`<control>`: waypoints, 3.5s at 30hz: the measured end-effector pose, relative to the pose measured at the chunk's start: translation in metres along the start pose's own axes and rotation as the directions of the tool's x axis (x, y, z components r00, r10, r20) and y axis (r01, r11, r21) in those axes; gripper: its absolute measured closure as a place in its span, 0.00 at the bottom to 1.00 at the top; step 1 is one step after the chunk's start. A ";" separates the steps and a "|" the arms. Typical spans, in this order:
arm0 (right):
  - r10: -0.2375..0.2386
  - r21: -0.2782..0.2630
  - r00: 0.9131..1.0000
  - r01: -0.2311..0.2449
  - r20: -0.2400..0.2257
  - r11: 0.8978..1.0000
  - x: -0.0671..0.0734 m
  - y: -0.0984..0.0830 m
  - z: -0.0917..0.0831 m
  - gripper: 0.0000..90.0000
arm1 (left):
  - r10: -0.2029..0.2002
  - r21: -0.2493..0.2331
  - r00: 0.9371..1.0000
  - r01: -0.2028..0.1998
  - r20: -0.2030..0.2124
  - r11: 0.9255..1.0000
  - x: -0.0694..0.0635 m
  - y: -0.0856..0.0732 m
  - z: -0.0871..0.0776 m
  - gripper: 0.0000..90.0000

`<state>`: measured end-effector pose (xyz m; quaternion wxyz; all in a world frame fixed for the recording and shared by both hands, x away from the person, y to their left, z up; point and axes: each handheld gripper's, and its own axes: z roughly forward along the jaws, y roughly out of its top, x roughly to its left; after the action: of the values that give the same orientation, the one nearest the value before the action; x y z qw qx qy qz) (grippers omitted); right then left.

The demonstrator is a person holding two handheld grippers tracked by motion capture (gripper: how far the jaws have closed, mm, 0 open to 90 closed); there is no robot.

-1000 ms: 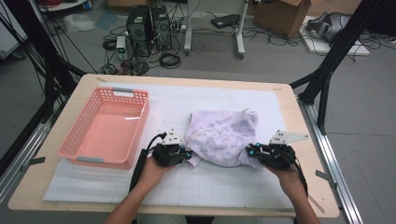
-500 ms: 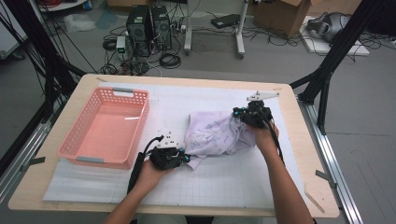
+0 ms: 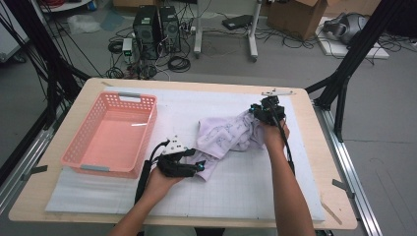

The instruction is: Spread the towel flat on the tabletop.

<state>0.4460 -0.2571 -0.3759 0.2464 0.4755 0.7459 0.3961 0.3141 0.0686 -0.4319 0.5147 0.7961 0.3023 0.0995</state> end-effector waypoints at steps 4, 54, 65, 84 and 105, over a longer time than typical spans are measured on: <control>-0.048 -0.039 0.998 0.046 -0.031 0.998 0.004 -0.001 -0.025 0.78 | -0.009 -0.010 1.000 0.009 0.001 1.000 -0.001 0.007 0.009 0.41; -0.045 0.011 0.967 0.050 -0.252 0.999 0.031 -0.056 -0.055 0.89 | -0.140 -0.046 0.940 0.132 -0.311 0.990 0.053 0.022 0.019 0.92; -0.001 -0.073 0.984 -0.012 -0.179 0.997 0.008 -0.076 -0.091 0.62 | -0.102 -0.060 0.968 0.091 -0.228 0.994 0.029 0.021 0.002 0.50; -0.039 0.032 0.987 0.045 -0.155 0.999 0.003 -0.137 -0.113 0.62 | -0.047 0.061 0.999 0.047 -0.009 0.997 -0.046 0.025 0.068 0.49; 0.023 0.056 0.991 -0.016 -0.134 0.998 -0.014 -0.145 -0.121 0.63 | -0.043 -0.070 0.998 0.046 0.040 0.996 -0.044 0.042 0.022 0.87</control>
<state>0.2874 -0.3467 -0.4277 0.1785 0.4614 0.7667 0.4091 0.3052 0.0143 -0.3985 0.5504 0.7721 0.3065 0.0835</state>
